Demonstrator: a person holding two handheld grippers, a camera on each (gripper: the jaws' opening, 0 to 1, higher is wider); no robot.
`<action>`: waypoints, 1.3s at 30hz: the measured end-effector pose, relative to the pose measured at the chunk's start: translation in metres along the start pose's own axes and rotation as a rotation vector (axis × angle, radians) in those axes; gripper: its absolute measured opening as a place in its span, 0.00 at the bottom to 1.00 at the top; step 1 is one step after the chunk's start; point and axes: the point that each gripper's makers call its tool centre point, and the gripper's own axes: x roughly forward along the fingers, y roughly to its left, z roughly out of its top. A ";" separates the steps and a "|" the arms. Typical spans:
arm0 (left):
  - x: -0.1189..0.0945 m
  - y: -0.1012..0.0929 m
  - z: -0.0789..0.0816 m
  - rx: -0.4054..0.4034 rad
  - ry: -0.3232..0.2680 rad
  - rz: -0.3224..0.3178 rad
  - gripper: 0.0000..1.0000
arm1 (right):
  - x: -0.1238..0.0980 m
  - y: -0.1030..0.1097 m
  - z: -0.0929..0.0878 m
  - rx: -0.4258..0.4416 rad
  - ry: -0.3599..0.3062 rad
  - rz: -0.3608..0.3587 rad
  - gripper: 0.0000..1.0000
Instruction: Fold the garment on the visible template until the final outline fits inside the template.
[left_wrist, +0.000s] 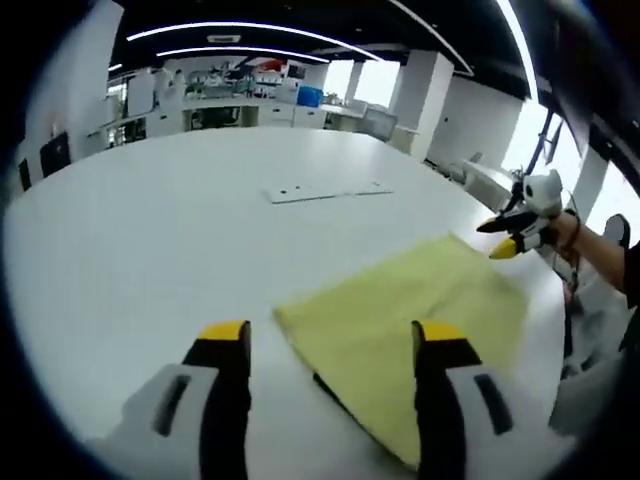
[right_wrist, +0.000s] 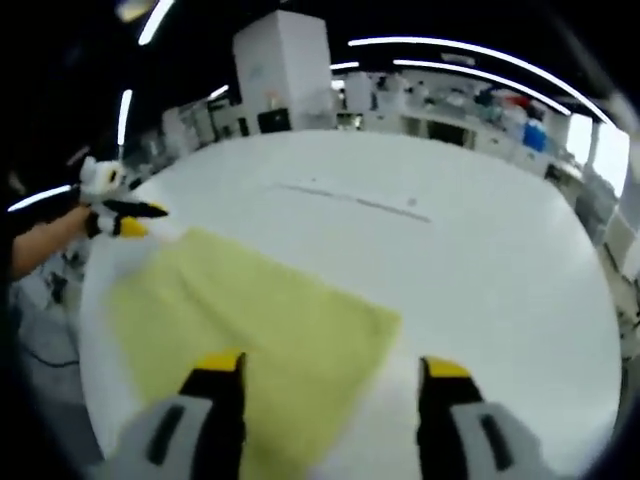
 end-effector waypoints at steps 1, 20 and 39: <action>-0.002 -0.003 -0.002 -0.001 0.000 -0.006 0.64 | -0.004 0.003 -0.002 0.000 0.000 0.005 0.72; -0.044 -0.060 -0.036 0.050 -0.048 -0.055 0.66 | -0.050 0.047 -0.050 -0.016 0.008 0.051 0.80; -0.061 -0.079 -0.086 0.088 0.011 -0.037 0.53 | -0.071 0.064 -0.097 0.002 0.020 0.070 0.60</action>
